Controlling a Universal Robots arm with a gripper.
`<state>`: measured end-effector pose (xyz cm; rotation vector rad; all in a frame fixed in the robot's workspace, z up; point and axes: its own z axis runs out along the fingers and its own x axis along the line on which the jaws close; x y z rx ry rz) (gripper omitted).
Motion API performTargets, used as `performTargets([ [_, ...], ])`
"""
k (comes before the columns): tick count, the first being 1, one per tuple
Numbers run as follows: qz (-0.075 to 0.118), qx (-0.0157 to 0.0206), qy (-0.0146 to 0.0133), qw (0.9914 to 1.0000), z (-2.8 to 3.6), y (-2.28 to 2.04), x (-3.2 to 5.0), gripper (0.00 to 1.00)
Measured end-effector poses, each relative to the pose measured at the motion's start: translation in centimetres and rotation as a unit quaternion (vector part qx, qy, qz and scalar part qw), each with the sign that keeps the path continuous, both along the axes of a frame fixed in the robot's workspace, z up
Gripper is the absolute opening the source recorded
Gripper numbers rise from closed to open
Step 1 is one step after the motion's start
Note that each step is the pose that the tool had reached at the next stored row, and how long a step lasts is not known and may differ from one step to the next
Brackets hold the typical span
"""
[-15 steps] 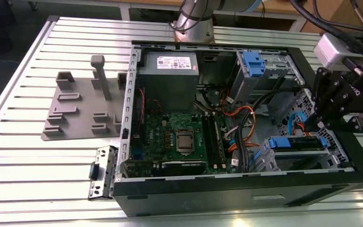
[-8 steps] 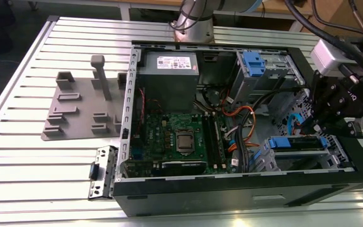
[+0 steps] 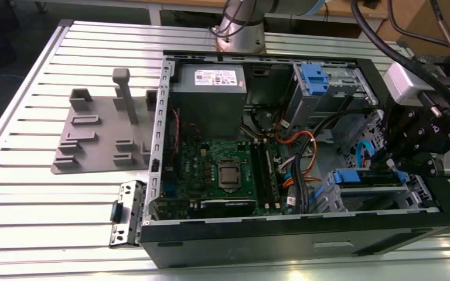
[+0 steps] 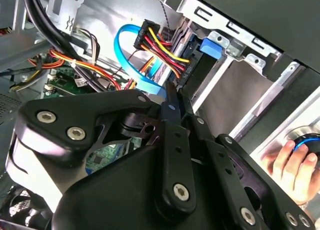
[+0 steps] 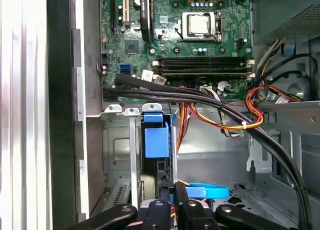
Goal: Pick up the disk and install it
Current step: 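Insert the second disk wire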
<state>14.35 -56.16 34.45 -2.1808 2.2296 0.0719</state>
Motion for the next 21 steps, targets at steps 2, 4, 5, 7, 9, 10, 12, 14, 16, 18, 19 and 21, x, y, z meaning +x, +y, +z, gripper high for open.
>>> performTargets([
  [2,0.001,0.0007,0.0,1.0,-0.13,0.0,0.0,0.16],
  [4,0.003,0.0006,0.0,1.0,-0.2,0.0,0.01,0.16],
  [5,0.004,0.0007,0.0,0.99999,-0.25,-0.01,0.05,0.16],
  [7,0.007,0.0004,0.0,0.99998,-0.34,0.0,0.14,0.16],
  [9,0.01,0.0001,0.0,0.99995,-0.42,0.0,0.22,0.16],
  [10,0.012,-0.0001,0.0,0.99993,-0.44,0.0,0.24,0.16],
  [12,0.016,-0.0005,0.0,0.99987,-0.49,-0.01,0.25,0.16],
  [14,0.019,-0.0008,0.0,0.99982,-0.53,0.0,0.26,0.16],
  [16,0.022,-0.0011,0.0,0.99976,-0.56,-0.01,0.26,0.16],
  [18,0.024,-0.0013,0.0,0.9997,-0.6,0.0,0.26,0.16],
  [19,0.025,-0.0013,0.0,0.99968,-0.62,-0.01,0.26,0.16],
  [21,0.026,-0.0013,0.0,0.99965,-0.64,-0.02,0.26,0.16],
])
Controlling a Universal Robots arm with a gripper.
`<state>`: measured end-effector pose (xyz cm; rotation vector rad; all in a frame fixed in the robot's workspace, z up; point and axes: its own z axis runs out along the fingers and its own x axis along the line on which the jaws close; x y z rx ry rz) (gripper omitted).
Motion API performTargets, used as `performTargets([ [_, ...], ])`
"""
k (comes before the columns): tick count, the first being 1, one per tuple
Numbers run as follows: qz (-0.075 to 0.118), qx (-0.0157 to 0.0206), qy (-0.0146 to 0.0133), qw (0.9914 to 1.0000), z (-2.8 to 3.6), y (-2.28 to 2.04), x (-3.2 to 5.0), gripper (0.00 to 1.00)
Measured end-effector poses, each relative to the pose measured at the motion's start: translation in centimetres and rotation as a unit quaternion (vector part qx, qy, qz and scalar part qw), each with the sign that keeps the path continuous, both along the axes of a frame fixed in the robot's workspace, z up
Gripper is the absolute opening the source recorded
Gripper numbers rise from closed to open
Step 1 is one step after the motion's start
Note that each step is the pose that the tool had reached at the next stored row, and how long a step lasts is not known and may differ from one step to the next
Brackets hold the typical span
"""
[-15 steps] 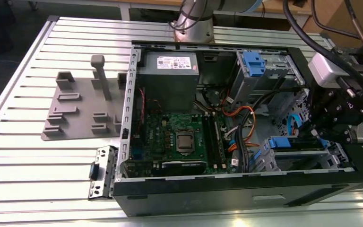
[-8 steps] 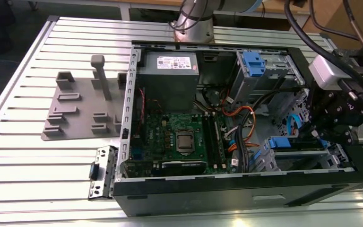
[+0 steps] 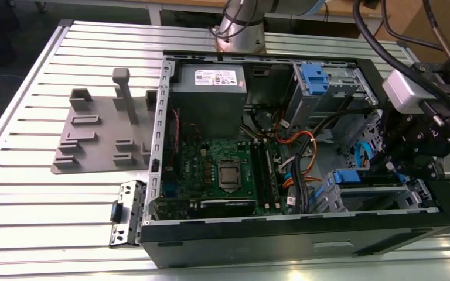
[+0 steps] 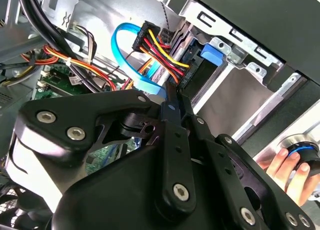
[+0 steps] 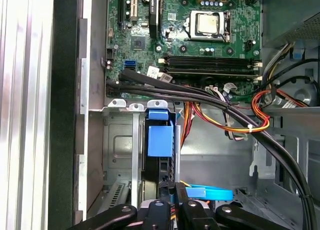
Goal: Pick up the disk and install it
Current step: 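Insert the second disk wire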
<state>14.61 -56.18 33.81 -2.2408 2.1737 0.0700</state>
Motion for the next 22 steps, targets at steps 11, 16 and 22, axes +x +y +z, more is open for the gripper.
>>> performTargets([
  [11,0.001,-0.0001,0.0,1.0,-0.22,-0.04,0.0,0.16],
  [16,0.001,-0.0001,0.0,1.0,-0.32,-0.09,0.0,0.16],
  [22,0.001,0.0002,0.0,1.0,-0.44,-0.19,0.0,0.16],
])
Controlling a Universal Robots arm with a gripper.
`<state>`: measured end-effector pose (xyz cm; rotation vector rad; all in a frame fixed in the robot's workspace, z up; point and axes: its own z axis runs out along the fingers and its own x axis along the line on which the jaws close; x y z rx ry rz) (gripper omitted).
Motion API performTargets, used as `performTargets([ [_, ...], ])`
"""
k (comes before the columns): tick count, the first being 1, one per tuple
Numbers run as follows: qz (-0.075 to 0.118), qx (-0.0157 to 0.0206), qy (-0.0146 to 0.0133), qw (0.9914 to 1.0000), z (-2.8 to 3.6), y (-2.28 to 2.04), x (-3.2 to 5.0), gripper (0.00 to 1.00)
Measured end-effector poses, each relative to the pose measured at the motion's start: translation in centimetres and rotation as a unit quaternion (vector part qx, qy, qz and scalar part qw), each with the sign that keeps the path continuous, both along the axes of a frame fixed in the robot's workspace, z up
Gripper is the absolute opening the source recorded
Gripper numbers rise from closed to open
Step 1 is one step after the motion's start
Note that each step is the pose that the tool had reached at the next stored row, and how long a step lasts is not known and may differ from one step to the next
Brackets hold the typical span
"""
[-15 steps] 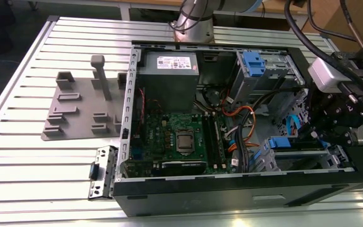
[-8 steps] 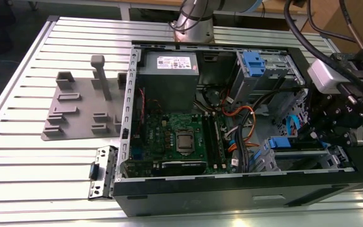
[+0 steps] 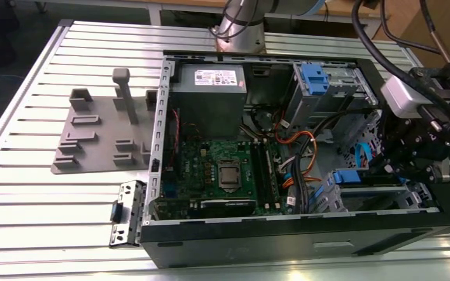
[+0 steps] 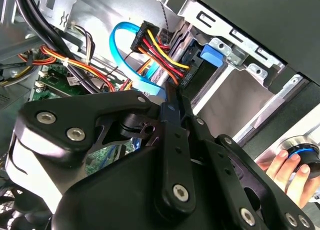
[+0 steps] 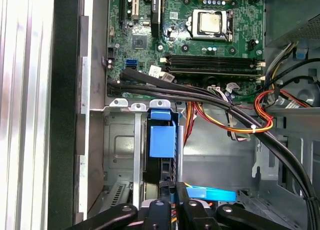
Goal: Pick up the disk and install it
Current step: 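Insert the second disk wire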
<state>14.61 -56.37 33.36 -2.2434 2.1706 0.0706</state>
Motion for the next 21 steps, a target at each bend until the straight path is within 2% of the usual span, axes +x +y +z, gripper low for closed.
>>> performTargets([
  [6,0.0,-0.0003,0.0,1.0,-0.02,-0.11,0.0,0.16],
  [11,0.0,-0.0008,0.0,1.0,-0.3,-0.16,0.0,0.16],
  [21,0.0,0.0006,-0.0001,1.0,-0.61,-0.15,0.01,0.17],
])
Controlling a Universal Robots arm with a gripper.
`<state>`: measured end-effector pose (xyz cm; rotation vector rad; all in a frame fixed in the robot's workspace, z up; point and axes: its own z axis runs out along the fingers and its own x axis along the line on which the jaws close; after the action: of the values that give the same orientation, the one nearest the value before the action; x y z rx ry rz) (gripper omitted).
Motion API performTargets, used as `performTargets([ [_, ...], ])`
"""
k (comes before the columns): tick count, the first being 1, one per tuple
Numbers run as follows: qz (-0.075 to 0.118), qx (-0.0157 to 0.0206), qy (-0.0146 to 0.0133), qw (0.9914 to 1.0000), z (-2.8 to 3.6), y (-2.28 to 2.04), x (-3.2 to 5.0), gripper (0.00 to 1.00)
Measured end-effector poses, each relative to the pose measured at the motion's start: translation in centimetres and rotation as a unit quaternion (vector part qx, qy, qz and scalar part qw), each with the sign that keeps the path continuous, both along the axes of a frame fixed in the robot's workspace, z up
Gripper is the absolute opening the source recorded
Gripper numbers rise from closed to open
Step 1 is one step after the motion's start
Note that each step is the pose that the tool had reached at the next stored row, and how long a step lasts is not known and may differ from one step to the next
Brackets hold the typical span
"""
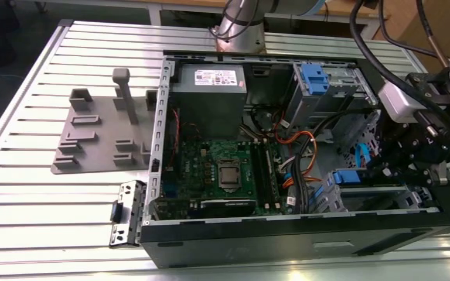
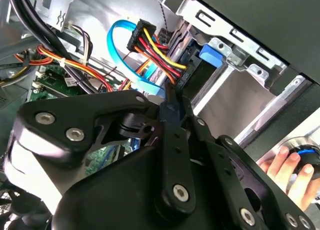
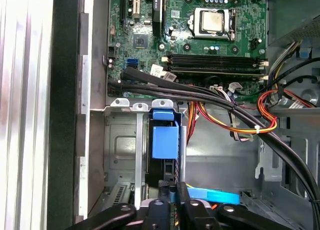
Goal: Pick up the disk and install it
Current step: 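Insert the second disk wire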
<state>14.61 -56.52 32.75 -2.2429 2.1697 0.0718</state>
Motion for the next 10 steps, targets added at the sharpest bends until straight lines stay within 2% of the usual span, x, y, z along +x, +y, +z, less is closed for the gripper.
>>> performTargets([
  [2,0.0,-0.0003,0.0001,1.0,0.01,-0.01,0.0,0.17],
  [3,0.0,-0.0007,0.0001,1.0,0.04,-0.01,0.0,0.23],
  [4,0.0,-0.001,0.0001,1.0,0.09,-0.01,0.0,0.23],
  [8,0.0,-0.0005,0.0001,1.0,1.38,-0.01,-0.01,0.23],
  [10,0.0,-0.0002,0.0001,1.0,1.67,-0.01,-0.01,0.23],
])
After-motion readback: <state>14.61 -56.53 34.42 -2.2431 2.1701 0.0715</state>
